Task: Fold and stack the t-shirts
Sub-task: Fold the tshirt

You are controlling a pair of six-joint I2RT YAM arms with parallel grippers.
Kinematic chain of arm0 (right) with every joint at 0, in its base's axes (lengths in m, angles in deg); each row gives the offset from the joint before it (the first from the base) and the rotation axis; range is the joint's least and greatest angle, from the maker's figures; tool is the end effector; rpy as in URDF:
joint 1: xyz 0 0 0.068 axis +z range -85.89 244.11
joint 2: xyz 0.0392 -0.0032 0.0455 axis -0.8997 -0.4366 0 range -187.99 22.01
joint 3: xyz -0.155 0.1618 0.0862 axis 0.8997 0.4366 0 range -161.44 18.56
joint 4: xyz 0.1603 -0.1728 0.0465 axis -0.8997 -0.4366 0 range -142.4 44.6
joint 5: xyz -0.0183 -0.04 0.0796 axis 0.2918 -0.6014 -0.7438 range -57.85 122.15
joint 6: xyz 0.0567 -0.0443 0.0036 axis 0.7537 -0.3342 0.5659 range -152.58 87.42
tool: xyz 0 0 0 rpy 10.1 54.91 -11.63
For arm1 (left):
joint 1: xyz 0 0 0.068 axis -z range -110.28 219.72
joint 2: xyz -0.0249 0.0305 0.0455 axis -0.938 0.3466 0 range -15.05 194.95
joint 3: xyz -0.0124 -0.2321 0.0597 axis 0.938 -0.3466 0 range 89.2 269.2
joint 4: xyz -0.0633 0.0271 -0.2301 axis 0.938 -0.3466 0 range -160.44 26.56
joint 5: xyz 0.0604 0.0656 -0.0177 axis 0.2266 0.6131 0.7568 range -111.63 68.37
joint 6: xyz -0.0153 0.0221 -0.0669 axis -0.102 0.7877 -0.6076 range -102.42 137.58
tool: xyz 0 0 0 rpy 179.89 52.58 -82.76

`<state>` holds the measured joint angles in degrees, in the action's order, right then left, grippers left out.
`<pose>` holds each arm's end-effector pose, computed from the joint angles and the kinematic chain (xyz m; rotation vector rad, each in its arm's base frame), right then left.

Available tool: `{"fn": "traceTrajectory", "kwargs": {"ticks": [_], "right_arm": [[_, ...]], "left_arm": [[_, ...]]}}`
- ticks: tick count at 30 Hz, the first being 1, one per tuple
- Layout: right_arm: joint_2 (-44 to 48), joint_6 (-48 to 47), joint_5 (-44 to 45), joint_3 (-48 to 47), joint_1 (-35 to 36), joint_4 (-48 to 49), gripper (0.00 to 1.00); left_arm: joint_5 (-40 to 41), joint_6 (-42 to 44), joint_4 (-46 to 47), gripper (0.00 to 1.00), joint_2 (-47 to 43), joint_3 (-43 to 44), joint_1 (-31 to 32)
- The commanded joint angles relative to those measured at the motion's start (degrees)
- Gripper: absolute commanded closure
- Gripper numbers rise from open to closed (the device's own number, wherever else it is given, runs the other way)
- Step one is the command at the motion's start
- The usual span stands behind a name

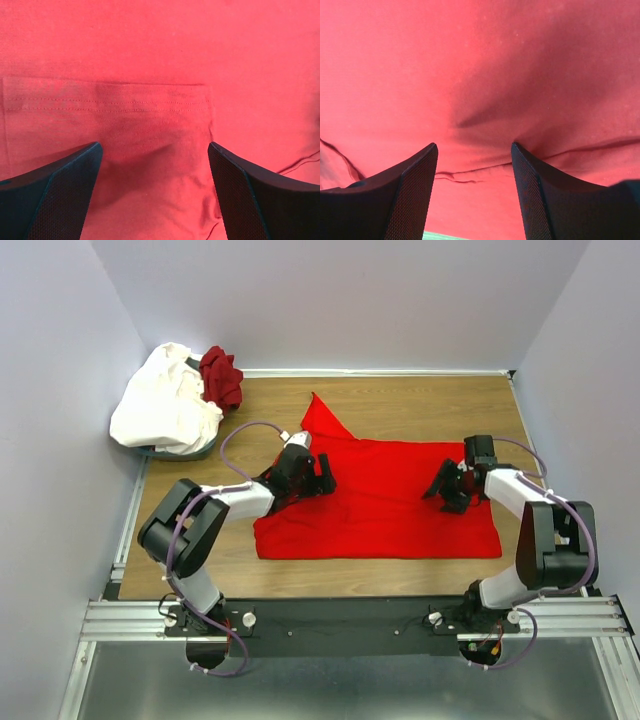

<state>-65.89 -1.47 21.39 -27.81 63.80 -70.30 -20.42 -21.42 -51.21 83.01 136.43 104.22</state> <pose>0.2707 0.0095 0.1194 0.6970 2.6779 0.4045 0.2837 -0.1935 0.1234 -0.1033 2.3283 -0.6512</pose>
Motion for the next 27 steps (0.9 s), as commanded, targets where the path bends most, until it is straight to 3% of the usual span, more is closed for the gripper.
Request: {"fn": "traceTrajectory", "kwargs": {"ticks": [1,6,10,16,20,27], "right_arm": [[0.8,0.6,1.9,5.0,0.1,-5.3,0.32],[4.9,1.8,0.5,6.6,0.1,-5.5,0.32],[6.8,1.1,1.0,3.8,0.1,-7.9,0.32],[4.4,-0.8,7.9,-11.0,0.1,-14.0,0.30],[-2.6,-2.8,13.3,-21.5,-0.1,-16.3,0.27],[-13.3,-5.9,16.5,-37.1,-6.5,-17.2,0.27]], "left_arm": [[-0.9,-1.7,-9.2,0.05,-0.6,-5.2,0.0],[-3.7,-2.8,-10.3,0.04,-4.1,-6.5,0.1],[-3.2,-2.7,-13.6,0.04,-7.9,-2.6,0.1],[-2.0,0.6,-19.0,0.02,-7.6,10.4,-0.7],[-2.2,3.0,-20.7,0.02,-4.4,19.3,-3.5],[-3.1,8.5,-24.8,0.02,3.4,32.1,-7.7]]}}
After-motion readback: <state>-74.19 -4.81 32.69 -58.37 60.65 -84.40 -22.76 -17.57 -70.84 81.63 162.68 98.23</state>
